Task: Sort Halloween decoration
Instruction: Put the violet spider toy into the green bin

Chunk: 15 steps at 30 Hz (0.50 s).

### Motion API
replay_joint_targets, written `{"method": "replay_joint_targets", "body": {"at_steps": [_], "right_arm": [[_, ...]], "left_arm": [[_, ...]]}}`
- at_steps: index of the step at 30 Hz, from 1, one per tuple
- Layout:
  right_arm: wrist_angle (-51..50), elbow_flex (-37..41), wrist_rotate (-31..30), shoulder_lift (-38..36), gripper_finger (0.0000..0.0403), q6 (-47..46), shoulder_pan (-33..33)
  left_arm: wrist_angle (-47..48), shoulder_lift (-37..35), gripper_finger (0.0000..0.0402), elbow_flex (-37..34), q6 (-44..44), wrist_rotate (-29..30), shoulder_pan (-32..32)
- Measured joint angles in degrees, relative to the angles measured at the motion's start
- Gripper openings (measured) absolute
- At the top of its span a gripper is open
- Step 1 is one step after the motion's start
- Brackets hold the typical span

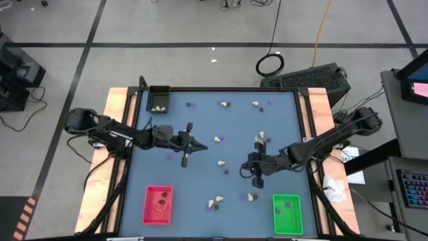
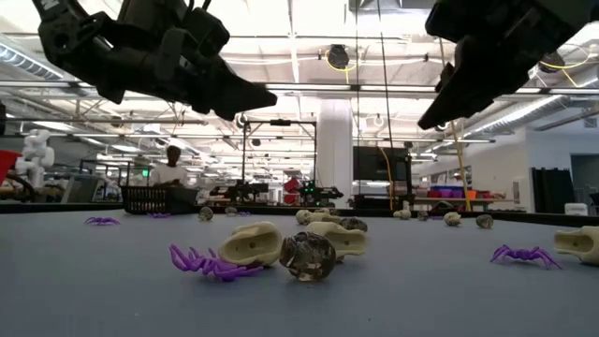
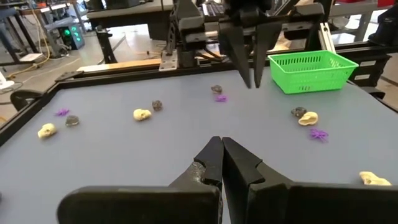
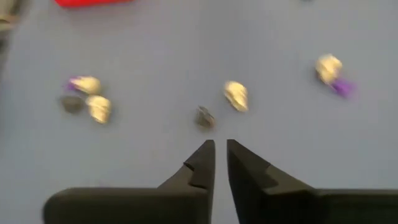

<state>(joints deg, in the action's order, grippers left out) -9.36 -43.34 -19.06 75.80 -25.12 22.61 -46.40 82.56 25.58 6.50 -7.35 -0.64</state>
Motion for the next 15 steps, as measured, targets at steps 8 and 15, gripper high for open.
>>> {"method": "replay_joint_targets", "body": {"at_steps": [8, 15], "right_arm": [[-28.4, -9.3, -0.6, 1.9, 0.0098, -16.6, -0.9], [-30.2, -11.6, 2.1, 5.3, 0.0151, -18.1, -1.2]], "left_arm": [[0.7, 0.0, 0.0006, 0.0, 0.0, -0.2, -0.1], [1.1, 0.0, 0.0006, 0.0, 0.0, -0.2, -0.1]]}}
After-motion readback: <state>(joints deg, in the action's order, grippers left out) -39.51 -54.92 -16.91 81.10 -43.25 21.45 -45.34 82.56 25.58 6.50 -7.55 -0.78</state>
